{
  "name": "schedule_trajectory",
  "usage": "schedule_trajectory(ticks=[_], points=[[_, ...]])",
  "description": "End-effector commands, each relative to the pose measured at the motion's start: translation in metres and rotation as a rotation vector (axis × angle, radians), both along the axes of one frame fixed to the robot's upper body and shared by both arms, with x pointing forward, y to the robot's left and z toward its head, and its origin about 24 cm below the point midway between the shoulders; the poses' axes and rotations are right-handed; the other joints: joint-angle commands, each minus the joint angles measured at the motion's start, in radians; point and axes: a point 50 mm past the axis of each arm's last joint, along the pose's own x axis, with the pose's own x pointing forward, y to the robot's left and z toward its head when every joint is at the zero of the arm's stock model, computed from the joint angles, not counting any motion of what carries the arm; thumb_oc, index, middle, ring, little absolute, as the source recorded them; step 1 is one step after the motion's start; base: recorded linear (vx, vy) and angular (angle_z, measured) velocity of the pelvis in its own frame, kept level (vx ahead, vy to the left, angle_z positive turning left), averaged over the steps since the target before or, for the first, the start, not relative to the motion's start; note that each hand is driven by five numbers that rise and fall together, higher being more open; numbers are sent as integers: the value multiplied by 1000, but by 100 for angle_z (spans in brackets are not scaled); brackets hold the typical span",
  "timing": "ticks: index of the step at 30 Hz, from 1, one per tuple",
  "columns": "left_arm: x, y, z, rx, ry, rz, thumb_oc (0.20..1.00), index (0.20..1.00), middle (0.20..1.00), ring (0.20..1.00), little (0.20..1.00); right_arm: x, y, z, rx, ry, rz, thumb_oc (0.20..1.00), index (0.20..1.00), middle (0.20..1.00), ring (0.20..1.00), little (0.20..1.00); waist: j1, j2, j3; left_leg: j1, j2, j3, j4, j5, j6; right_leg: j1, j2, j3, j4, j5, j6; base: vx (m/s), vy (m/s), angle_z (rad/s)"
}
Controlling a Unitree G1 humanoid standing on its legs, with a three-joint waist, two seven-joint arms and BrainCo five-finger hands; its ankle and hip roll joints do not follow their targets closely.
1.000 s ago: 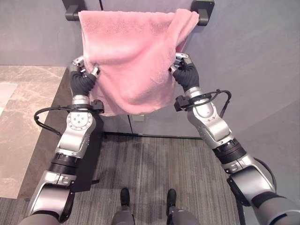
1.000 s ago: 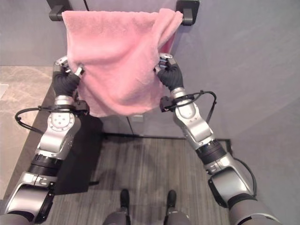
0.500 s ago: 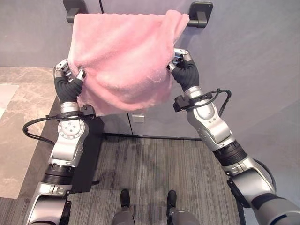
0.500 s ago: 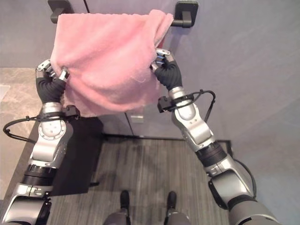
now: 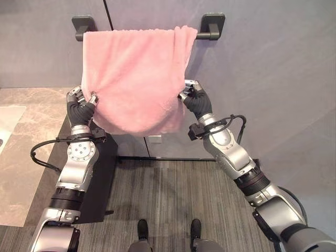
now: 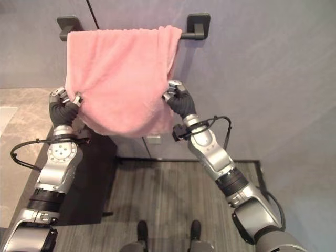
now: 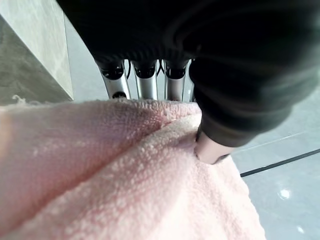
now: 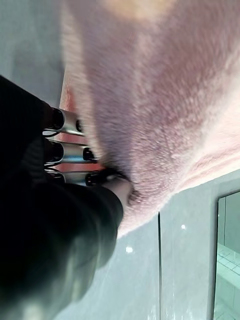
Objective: Put brush and paste in cup on sink, flatten towel.
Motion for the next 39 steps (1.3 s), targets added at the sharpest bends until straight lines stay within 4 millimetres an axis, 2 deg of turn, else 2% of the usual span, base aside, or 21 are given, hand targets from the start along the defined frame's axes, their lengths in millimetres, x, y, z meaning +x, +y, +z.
schedule_trajectory(ticks=[1, 2, 3, 4, 13, 16, 17, 21, 22, 24, 26, 27, 28, 29, 30, 31, 32, 33, 35, 36, 39], points=[[-6, 22, -8, 58, 39, 74, 200, 200, 200, 200, 200, -3, 13, 15, 77, -46, 65, 1000, 1000, 1000, 1000, 1000, 12, -91, -16, 86, 7, 60, 1, -60, -7, -13, -80, 64, -3, 41, 53, 0, 0, 0], [-6, 22, -10, 58, 47, 78, 253, 253, 253, 253, 253, -3, 13, 13, 76, -39, 62, 1000, 1000, 1000, 1000, 1000, 11, -91, -16, 86, 7, 60, 1, -59, -7, -14, -80, 65, -3, 41, 54, 0, 0, 0], [-6, 24, -14, 72, 71, 95, 768, 768, 768, 768, 768, -3, 12, 10, 74, -27, 54, 1000, 1000, 1000, 1000, 1000, 11, -90, -15, 86, 7, 60, 1, -59, -7, -14, -80, 65, -3, 41, 54, 0, 0, 0], [-6, 25, -17, 84, 92, 112, 1000, 1000, 1000, 1000, 1000, -2, 11, 7, 74, -15, 47, 1000, 1000, 1000, 1000, 1000, 11, -89, -15, 86, 6, 60, 1, -60, -7, -14, -80, 65, -3, 40, 54, 0, 0, 0], [-9, 26, -24, 155, 144, 135, 1000, 1000, 1000, 1000, 1000, 4, -3, -18, 43, 86, -45, 1000, 1000, 1000, 1000, 1000, 11, -90, -21, 93, 15, 55, 1, -58, -12, 9, -73, 49, -3, 33, 51, 2, -5, 1], [-12, 26, -45, 145, 231, 130, 1000, 1000, 1000, 1000, 1000, 1, -15, -48, 15, 179, -89, 1000, 1000, 1000, 1000, 1000, 6, -89, -25, 113, 21, 41, 1, -62, -14, 31, -69, 38, 16, 18, 48, 13, -18, 8], [-12, 26, -45, 145, 232, 130, 1000, 1000, 1000, 1000, 1000, 1, -15, -48, 15, 180, -89, 1000, 1000, 1000, 1000, 1000, 6, -89, -25, 113, 21, 40, 1, -62, -14, 32, -69, 37, 17, 17, 48, -2, 1, 13], [-23, 27, -84, 154, 389, 107, 1000, 1000, 1000, 1000, 1000, -6, -42, -87, -54, 287, -182, 1000, 1000, 1000, 1000, 1000, -4, -80, -38, 124, 18, 27, 1, -62, -13, 51, -71, 22, 31, 2, 46, -6, 13, 7], [-29, 29, -103, 151, 469, 107, 1000, 1000, 1000, 1000, 1000, -9, -55, -104, -130, 326, -236, 1000, 1000, 1000, 1000, 1000, -7, -77, -40, 127, 16, 27, 1, -61, -12, 56, -71, 21, 33, 1, 46, -18, 20, 8], [-35, 28, -113, 156, 507, 86, 1000, 1000, 1000, 1000, 1000, -12, -64, -113, -192, 335, -257, 1000, 1000, 1000, 1000, 1000, -8, -75, -46, 131, 14, 24, 1, -62, -11, 65, -74, 17, 28, 1, 48, -17, 24, 5], [-46, 30, -144, 142, 632, 81, 1000, 1000, 1000, 1000, 1000, -20, -81, -140, -319, 403, -297, 1000, 1000, 1000, 1000, 1000, -15, -71, -54, 131, 11, 24, 1, -60, -12, 72, -78, 16, 18, 7, 51, -28, 26, 4], [-46, 29, -144, 142, 632, 81, 1000, 1000, 1000, 1000, 1000, -20, -81, -140, -320, 403, -297, 1000, 1000, 1000, 1000, 1000, -15, -70, -55, 131, 11, 24, 1, -61, -12, 72, -78, 16, 17, 8, 51, -23, 21, 3], [-51, 29, -156, 141, 685, 65, 1000, 1000, 1000, 1000, 1000, -24, -88, -149, -360, 426, -312, 1000, 1000, 1000, 1000, 1000, -19, -68, -58, 129, 9, 25, 1, -60, -13, 72, -80, 17, 10, 13, 53, -32, 19, 1], [-57, 28, -165, 150, 722, 50, 1000, 1000, 1000, 1000, 1000, -29, -95, -162, -415, 466, -319, 1000, 1000, 1000, 1000, 1000, -20, -66, -61, 127, 8, 26, 1, -60, -12, 70, -82, 18, 4, 16, 55, -65, 39, -1], [-75, 28, -190, 125, 823, 37, 1000, 1000, 1000, 1000, 1000, -48, -114, -195, -486, 591, -356, 1000, 1000, 1000, 1000, 1000, -25, -62, -66, 125, 6, 30, 1, -61, -11, 64, -84, 23, -1, 21, 56, -52, 34, -4], [-85, 29, -202, 104, 872, 45, 1000, 1000, 1000, 1000, 1000, -55, -121, -206, -517, 632, -367, 1000, 1000, 1000, 1000, 1000, -27, -61, -69, 127, 6, 32, 1, -63, -10, 62, -84, 27, -1, 21, 57, 0, 0, 0], [-85, 29, -202, 103, 872, 45, 1000, 1000, 1000, 1000, 1000, -56, -121, -206, -517, 632, -367, 1000, 1000, 1000, 1000, 1000, -27, -60, -69, 128, 6, 32, 1, -63, -10, 62, -84, 27, -1, 21, 57, 0, 0, 0], [-106, 29, -226, 18, 973, 68, 1000, 1000, 1000, 1000, 1000, -78, -135, -235, -490, 777, -414, 1000, 1000, 1000, 1000, 1000, -29, -58, -70, 141, 6, 35, 1, -68, -10, 72, -83, 29, 1, 17, 57, 19, 6, -4], [-106, 29, -226, 18, 973, 68, 1000, 1000, 1000, 1000, 1000, -78, -135, -235, -489, 777, -414, 1000, 1000, 1000, 1000, 1000, -29, -59, -72, 137, 5, 35, 1, -65, -9, 68, -84, 29, 1, 19, 57, 18, 6, -8], [-126, 25, -246, -21, 1059, 60, 1000, 1000, 1000, 1000, 1000, -101, -143, -259, -381, 917, -457, 1000, 1000, 1000, 1000, 1000, -35, -56, -73, 147, 5, 33, 1, -67, -8, 78, -84, 32, 3, 15, 56, 27, 9, -8], [-156, 18, -266, -74, 1141, 53, 1000, 1000, 1000, 1000, 1000, -134, -157, -279, -173, 1033, -557, 1000, 1000, 1000, 1000, 1000, -47, -50, -77, 158, 5, 39, 1, -70, -10, 85, -84, 38, 2, 12, 57, 26, 18, -10]])
